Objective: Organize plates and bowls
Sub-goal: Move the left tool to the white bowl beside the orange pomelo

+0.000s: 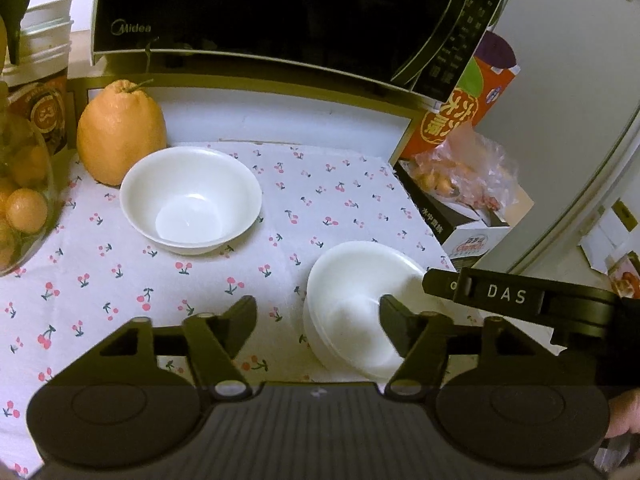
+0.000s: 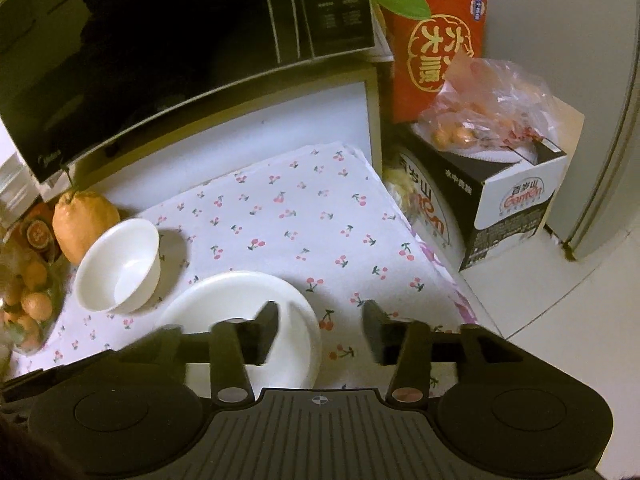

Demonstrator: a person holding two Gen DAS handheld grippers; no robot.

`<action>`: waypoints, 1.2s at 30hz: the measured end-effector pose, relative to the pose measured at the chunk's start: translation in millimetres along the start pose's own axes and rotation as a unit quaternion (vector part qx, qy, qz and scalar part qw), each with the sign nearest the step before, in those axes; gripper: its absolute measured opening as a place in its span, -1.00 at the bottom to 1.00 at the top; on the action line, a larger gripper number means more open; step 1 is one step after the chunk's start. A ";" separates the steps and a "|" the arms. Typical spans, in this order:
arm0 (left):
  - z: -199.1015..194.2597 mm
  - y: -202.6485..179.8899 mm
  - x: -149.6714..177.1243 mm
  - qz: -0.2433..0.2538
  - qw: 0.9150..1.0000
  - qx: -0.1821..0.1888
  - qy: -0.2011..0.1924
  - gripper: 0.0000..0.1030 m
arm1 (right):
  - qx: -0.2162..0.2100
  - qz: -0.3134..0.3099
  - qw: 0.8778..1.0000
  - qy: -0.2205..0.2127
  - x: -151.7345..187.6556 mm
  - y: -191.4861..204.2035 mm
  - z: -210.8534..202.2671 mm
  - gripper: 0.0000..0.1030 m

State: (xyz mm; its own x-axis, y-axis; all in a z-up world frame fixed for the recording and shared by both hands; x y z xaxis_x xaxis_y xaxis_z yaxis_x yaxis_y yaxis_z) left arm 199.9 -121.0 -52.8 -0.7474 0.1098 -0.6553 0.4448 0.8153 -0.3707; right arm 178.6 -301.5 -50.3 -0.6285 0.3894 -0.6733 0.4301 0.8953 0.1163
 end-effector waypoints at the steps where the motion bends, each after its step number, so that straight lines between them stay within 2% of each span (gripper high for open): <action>1: -1.9 0.1 -1.0 -0.001 1.000 0.000 -0.002 0.39 | -0.002 0.003 1.000 -0.001 -1.0 -0.6 -1.0 0.08; 4: -7.8 1.4 -3.8 -0.002 1.000 -0.001 -0.006 0.47 | -0.006 0.010 1.000 -0.002 -3.2 -1.9 -3.7 0.21; 8: -18.1 5.0 -9.9 -0.006 1.000 -0.007 -0.017 0.62 | -0.016 0.020 1.000 0.000 -5.6 -1.0 -6.9 0.22; 10: -24.1 7.7 -13.9 -0.007 1.000 -0.011 -0.025 0.67 | -0.022 0.029 0.999 0.000 -7.0 0.0 -8.1 0.35; 16: -44.5 21.5 -25.5 -0.019 0.998 -0.032 -0.046 0.78 | -0.045 0.062 0.997 0.002 -14.0 8.5 -12.3 0.43; 20: -57.5 35.2 -29.8 -0.015 0.997 -0.058 -0.054 0.85 | -0.061 0.073 0.996 -0.004 -20.1 19.3 -16.4 0.48; 26: -74.1 66.6 -34.9 -0.037 0.992 -0.095 -0.070 0.94 | -0.084 0.083 0.993 -0.020 -26.8 37.3 -20.8 0.64; 30: -77.7 90.5 -40.0 -0.080 0.987 -0.109 -0.087 0.95 | -0.101 0.085 0.991 -0.024 -28.9 50.3 -18.9 0.66; 36: -61.3 111.3 -35.3 -0.108 0.984 -0.095 -0.101 0.86 | -0.127 0.089 0.988 -0.022 -35.9 76.6 -5.4 0.67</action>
State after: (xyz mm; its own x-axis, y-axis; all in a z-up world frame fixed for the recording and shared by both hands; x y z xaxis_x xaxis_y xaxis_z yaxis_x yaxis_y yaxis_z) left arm 245.5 0.7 -30.6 -0.6920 -0.1786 -0.6995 0.1703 0.9012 -0.3986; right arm 230.6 -245.8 -13.2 -0.5265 0.5414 -0.6555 0.3522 0.8407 0.4114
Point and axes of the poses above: each gripper's, at about its wrist camera, not at the fingertips, and z roughly the way its jaws point, y to its left, x to its underside, the point moved 3 cm from there along z, roughly the way its jaws point, and after that the axes turned 6 degrees about x, right-handed, at the moved point
